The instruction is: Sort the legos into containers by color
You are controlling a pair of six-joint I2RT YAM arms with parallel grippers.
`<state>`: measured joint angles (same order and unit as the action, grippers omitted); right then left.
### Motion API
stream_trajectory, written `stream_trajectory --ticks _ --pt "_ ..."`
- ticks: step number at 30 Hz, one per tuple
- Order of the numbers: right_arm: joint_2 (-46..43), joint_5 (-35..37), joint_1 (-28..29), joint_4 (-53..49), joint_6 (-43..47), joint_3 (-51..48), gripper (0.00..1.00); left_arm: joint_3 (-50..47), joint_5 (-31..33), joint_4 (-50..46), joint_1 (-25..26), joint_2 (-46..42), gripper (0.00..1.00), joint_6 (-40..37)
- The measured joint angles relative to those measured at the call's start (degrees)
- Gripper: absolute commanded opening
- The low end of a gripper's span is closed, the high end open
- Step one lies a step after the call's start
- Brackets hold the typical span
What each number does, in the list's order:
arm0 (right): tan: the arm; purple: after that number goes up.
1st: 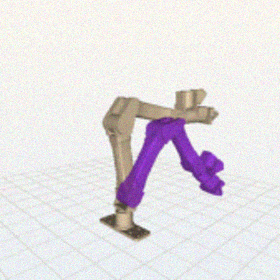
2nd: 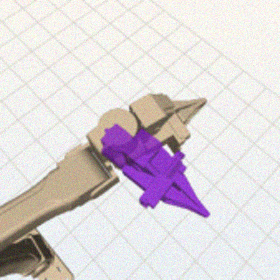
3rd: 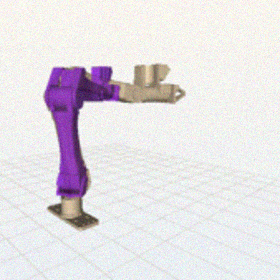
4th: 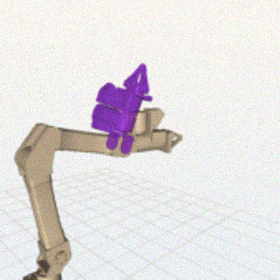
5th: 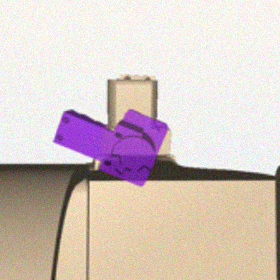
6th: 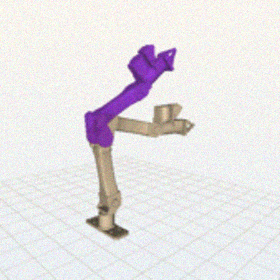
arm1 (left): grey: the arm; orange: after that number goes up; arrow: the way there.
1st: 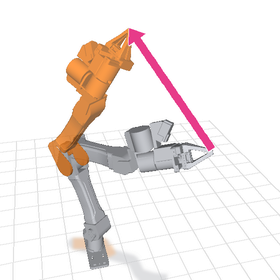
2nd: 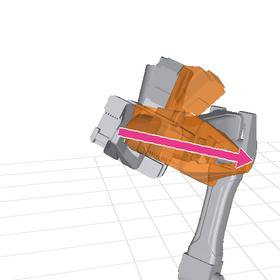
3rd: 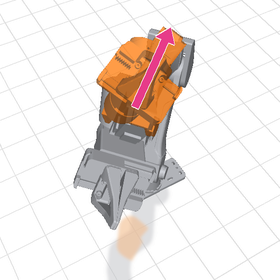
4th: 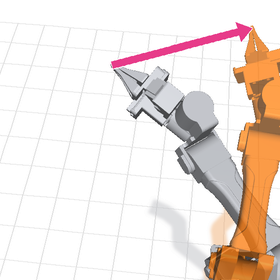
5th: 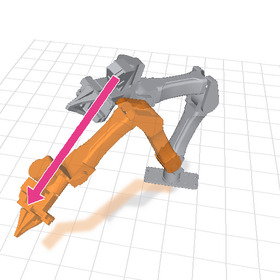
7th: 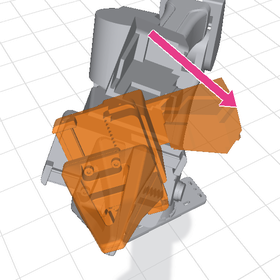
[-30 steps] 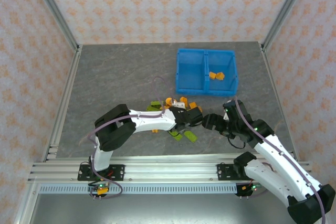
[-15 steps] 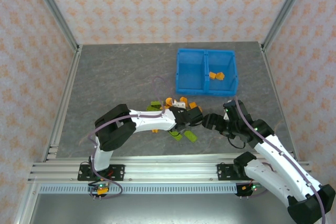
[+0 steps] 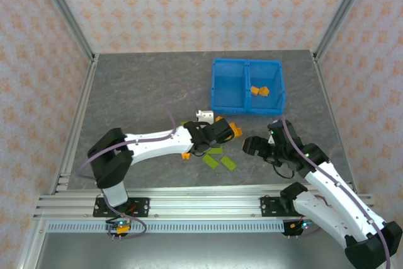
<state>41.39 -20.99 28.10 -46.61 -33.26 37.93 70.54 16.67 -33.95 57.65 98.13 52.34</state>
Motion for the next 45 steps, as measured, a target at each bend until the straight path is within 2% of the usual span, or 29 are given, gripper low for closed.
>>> stream_trajectory --ticks 2,3,4,8,12,19,21,25,35,42,45 --pt "0.0 0.0 0.0 0.2 -0.2 0.0 0.89 -0.6 -1.3 1.3 0.0 -1.8 0.65 -4.1" --pt "0.0 0.0 0.0 0.2 -0.2 0.0 0.89 -0.6 -2.3 1.7 0.0 -2.0 0.76 -6.6" --pt "0.0 0.0 0.0 0.2 -0.2 0.0 0.89 -0.4 -3.2 1.7 0.0 -1.9 0.80 -9.0" --pt "0.0 0.0 0.0 0.2 -0.2 0.0 0.89 3.4 -6.3 -2.2 0.0 1.3 0.83 -15.2" --pt "0.0 0.0 0.0 0.2 -0.2 0.0 0.89 4.0 -9.0 -3.0 0.0 4.3 1.00 -16.8" --pt "0.0 0.2 0.0 0.0 -0.1 0.0 0.89 4.5 -12.0 -2.6 0.0 11.0 1.00 -12.0" --pt "0.0 0.3 0.0 -0.1 0.1 0.0 0.89 4.5 -12.7 -2.2 0.0 12.3 0.97 -10.2" --pt "0.0 0.2 0.0 -0.1 0.1 0.0 0.89 4.6 -13.3 -1.9 0.0 14.9 0.85 -5.7" --pt "0.0 0.2 0.0 -0.7 0.5 0.0 0.89 4.0 -12.0 -1.1 0.0 14.5 0.55 0.8" --pt "-0.9 -3.8 0.0 -0.9 2.0 0.0 0.88 3.5 -10.5 -1.1 -0.6 12.4 0.52 0.5" --pt "-2.1 -4.3 0.0 -0.5 2.0 0.2 0.88 5.5 -9.1 -2.0 -2.9 9.3 0.52 -1.7"
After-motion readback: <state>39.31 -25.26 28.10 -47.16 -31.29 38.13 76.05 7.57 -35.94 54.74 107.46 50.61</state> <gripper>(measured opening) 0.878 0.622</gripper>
